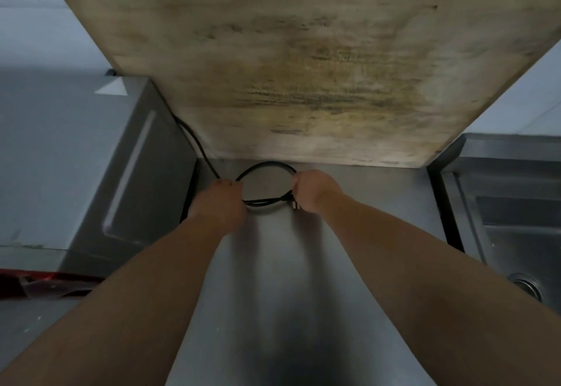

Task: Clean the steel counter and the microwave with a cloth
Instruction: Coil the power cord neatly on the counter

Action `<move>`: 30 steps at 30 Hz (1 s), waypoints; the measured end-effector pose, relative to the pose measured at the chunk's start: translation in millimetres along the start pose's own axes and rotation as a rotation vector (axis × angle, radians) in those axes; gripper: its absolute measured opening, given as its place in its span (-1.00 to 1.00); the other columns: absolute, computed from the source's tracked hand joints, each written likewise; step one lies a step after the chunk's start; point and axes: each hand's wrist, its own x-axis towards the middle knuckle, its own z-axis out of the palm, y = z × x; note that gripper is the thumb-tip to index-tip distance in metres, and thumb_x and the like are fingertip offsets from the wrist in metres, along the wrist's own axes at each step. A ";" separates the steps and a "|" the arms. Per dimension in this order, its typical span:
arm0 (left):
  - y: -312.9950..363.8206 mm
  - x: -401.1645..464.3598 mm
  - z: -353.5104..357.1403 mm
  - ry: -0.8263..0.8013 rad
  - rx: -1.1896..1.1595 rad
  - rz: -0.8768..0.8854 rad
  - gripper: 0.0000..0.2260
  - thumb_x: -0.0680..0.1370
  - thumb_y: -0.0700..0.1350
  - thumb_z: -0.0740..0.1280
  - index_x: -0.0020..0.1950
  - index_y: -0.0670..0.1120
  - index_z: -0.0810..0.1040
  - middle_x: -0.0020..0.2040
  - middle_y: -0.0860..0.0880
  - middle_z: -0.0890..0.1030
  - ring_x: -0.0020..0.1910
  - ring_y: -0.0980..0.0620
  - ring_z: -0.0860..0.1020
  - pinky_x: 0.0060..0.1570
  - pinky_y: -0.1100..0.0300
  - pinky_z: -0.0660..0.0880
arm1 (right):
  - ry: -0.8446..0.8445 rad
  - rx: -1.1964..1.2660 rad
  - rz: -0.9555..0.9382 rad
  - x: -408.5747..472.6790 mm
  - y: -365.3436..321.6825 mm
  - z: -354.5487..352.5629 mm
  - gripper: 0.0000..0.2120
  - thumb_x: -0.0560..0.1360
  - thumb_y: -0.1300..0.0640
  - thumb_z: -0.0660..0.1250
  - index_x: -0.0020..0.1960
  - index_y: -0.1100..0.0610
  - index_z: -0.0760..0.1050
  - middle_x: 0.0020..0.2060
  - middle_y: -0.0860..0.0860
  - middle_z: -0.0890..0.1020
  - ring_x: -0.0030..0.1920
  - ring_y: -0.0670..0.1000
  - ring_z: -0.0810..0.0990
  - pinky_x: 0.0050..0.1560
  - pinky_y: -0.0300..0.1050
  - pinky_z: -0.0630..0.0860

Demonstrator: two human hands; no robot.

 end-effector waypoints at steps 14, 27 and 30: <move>25.9 65.9 31.1 -0.097 -0.006 0.063 -0.78 0.59 -0.11 0.14 0.11 -0.11 0.55 0.13 -0.16 0.57 0.10 -0.16 0.52 0.08 -0.03 0.52 | 0.193 0.259 0.103 44.2 14.2 28.7 -0.76 0.55 -0.06 0.19 0.00 0.08 0.51 -0.08 0.07 0.60 0.00 0.13 0.58 -0.14 -0.07 0.45; 29.0 82.0 15.7 -0.340 0.140 0.202 -0.64 0.70 0.05 0.12 0.14 -0.18 0.58 0.17 -0.16 0.59 0.14 -0.12 0.54 0.09 0.10 0.44 | 0.224 0.556 0.279 43.3 7.6 29.4 -0.87 0.49 0.13 0.34 0.02 0.09 0.45 -0.16 0.01 0.52 -0.13 0.05 0.47 -0.18 -0.14 0.36; 34.9 79.2 8.3 -0.295 0.203 0.214 -0.71 0.68 -0.07 0.15 0.21 -0.19 0.58 0.16 -0.16 0.59 0.11 -0.13 0.56 -0.01 0.10 0.44 | 0.249 0.658 0.326 33.2 2.4 27.5 -0.87 0.44 0.18 0.34 -0.02 0.10 0.46 -0.13 0.03 0.58 -0.10 0.07 0.53 -0.18 -0.14 0.38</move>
